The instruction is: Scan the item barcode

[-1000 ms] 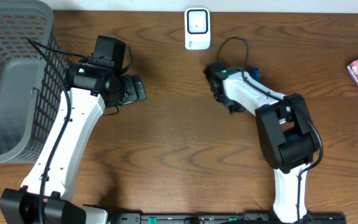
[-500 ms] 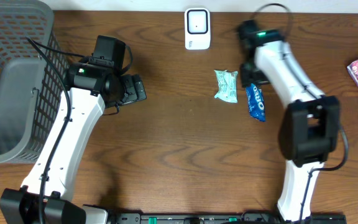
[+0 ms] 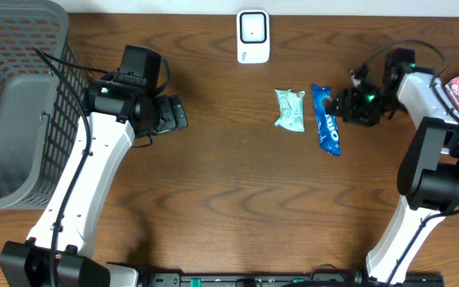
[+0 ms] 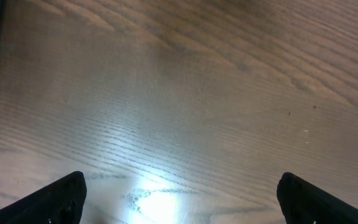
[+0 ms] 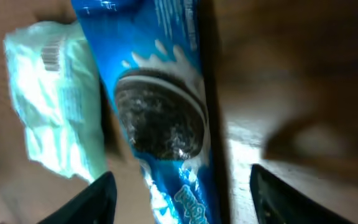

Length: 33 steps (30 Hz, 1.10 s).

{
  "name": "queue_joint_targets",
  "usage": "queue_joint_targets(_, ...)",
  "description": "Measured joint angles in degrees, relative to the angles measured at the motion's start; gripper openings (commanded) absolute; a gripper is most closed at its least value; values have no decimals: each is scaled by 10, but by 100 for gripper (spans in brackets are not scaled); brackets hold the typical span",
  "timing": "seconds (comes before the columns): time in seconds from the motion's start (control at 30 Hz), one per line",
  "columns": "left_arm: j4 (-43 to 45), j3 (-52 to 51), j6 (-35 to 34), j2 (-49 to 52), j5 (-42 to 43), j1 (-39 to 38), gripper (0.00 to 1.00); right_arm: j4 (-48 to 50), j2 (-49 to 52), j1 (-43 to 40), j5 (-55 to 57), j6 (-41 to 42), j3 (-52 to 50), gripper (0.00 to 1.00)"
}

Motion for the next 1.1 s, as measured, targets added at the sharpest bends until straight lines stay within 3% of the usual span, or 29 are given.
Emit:
queue_joint_targets(0.23,0,0,0,0,0,0,98,77,-4,0,-37,20,-57,20)
queue_joint_targets(0.33,0,0,0,0,0,0,98,81,-4,2,-39,22,-65,15)
queue_joint_targets(0.4,0,0,0,0,0,0,98,82,-4,12,-40,22,-66,1)
queue_joint_targets(0.73,0,0,0,0,0,0,98,96,-4,79,-41,50,-50,1)
queue_joint_targets(0.97,0,0,0,0,0,0,98,50,-31,85,-5,75,103,1)
queue_joint_targets(1.1,0,0,0,0,0,0,98,90,-45,105,2,89,141,1)
